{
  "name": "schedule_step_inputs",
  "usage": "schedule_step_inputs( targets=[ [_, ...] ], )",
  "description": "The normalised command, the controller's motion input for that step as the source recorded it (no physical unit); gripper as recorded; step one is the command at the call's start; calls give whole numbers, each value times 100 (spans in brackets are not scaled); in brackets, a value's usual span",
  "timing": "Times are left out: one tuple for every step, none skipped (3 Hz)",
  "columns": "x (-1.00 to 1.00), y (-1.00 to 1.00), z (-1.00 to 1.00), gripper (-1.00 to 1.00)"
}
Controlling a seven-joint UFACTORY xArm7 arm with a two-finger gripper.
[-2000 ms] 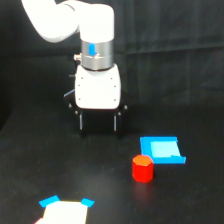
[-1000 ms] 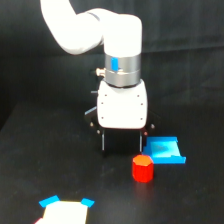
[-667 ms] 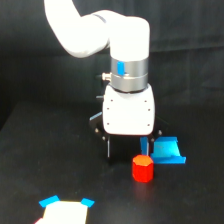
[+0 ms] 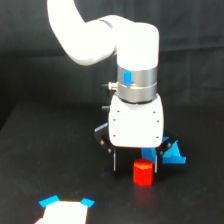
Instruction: Pick up the red object from the table
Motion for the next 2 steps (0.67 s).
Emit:
schedule_step_inputs(
  targets=[
    [-34,-4,11,-100],
    [-100,50,45,-100]
  ],
)
